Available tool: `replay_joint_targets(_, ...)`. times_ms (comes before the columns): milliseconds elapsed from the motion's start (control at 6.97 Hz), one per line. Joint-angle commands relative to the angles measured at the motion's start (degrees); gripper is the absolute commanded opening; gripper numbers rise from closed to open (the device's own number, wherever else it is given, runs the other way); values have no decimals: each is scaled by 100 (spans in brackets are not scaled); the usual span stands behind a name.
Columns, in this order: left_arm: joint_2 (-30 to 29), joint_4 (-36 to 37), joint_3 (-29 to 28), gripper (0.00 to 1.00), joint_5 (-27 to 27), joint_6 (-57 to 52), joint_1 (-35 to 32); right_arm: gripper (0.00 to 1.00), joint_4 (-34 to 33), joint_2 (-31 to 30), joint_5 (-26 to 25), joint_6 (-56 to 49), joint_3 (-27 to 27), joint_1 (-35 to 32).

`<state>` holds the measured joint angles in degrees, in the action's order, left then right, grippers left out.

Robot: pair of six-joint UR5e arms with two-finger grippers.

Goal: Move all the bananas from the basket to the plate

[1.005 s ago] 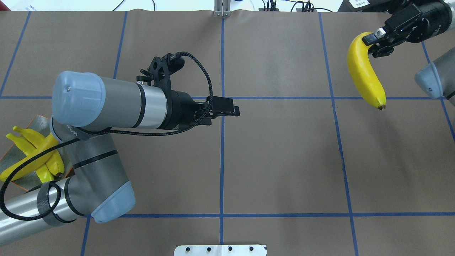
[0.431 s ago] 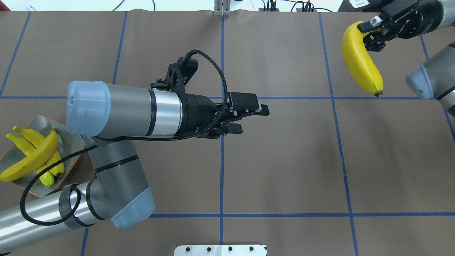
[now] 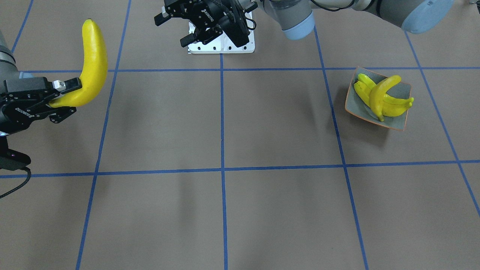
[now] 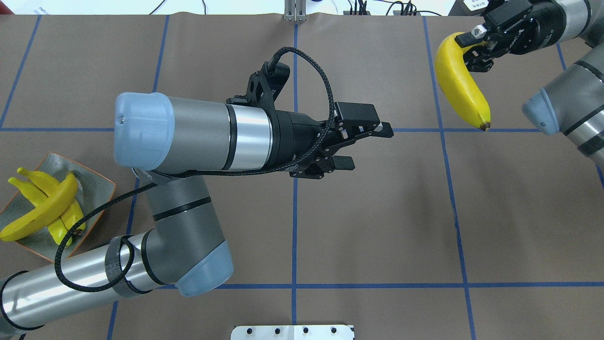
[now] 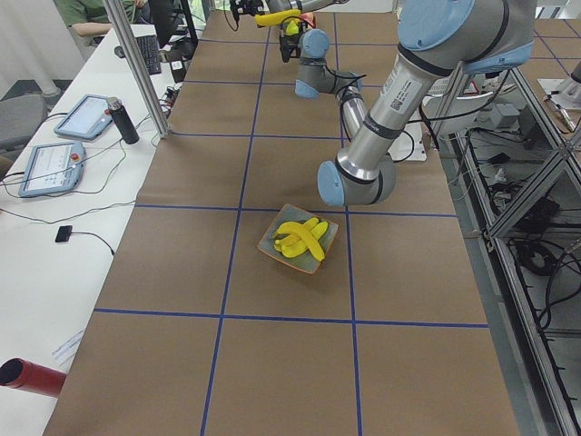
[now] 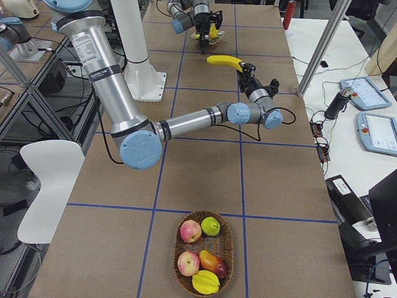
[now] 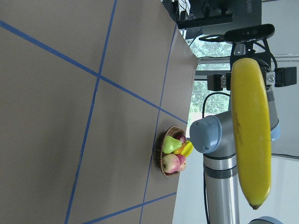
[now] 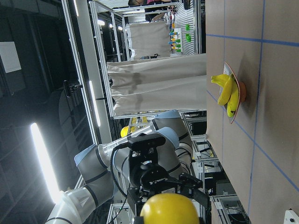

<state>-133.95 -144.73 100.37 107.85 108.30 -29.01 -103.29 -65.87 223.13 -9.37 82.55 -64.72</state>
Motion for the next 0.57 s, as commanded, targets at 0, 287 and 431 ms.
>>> replay_joint_targets(0, -52, -108, -17, 100, -18, 181, 1, 0, -173, 170, 2, -21, 7, 153)
replay_joint_targets(287, -96, -545, -227, 100, -316, 497, 1, 0, -183, 215, 11, -21, 7, 293)
replay_joint_targets(431, -96, -626, -228, 100, -317, 560, 1, 0, -183, 206, 11, -21, 24, 337)
